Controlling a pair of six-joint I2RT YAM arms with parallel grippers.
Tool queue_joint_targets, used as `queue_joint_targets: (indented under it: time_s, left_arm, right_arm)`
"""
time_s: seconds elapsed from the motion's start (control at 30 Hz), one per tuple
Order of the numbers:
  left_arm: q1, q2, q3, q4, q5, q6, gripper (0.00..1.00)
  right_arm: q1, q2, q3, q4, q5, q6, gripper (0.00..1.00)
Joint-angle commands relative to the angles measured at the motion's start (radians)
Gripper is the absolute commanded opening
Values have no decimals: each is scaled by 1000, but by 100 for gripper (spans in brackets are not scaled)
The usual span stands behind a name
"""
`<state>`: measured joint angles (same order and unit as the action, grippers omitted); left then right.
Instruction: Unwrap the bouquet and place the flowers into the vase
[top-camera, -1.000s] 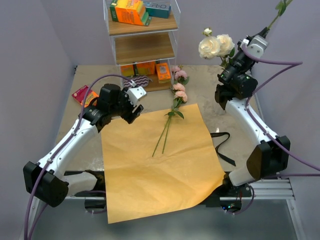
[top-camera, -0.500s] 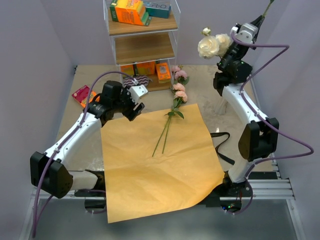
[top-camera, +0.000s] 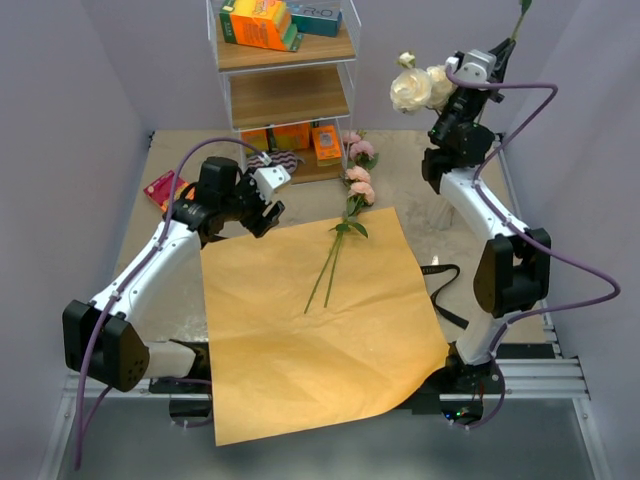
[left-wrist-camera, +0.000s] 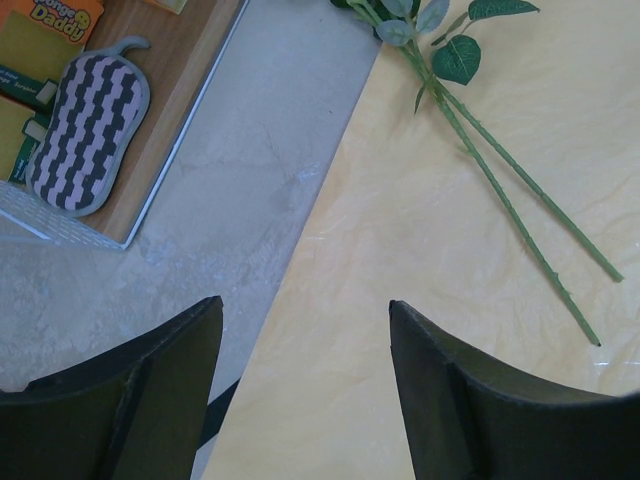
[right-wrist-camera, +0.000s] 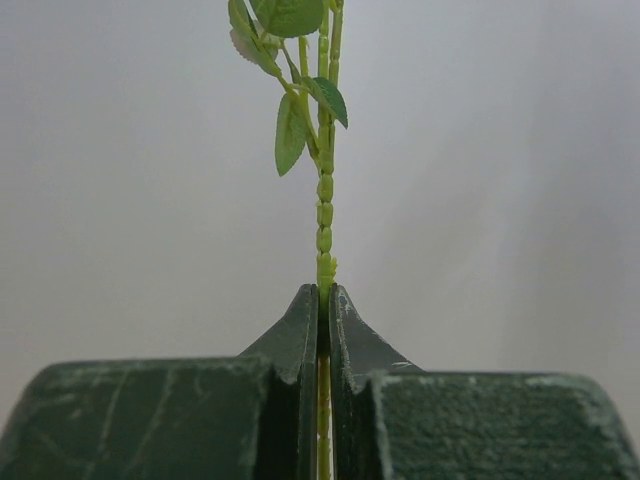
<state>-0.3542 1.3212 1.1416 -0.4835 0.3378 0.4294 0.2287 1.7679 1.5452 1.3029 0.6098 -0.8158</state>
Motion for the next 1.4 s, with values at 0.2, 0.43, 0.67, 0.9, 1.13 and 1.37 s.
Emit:
queue_joint_targets:
  time_s: [0.2,0.43,0.67,0.9,1.13,1.37]
  left_arm:
    - [9,-11,52,17,27,12,72]
    - [9,-23,90,-15,32,9,72]
    - [9,-34,115,-36,33,-6,72]
    - [8,-69,141,-53,44,-40,72]
    - [6,-82,201,-89,86,-89,72]
    - [3,-105,195,-102,66,-104,73]
  right_arm:
    - [-2,-108,-178,496,67,-78,0]
    - [-3,-179,-280,501,172,-60,0]
    - [6,-245,-387,490,307,-14,10]
    - [32,-364,-586,403,360,56,36]
    - [49,-528,-639,-91,335,334,45]
    - [63,-691,-652,-575,170,608,49]
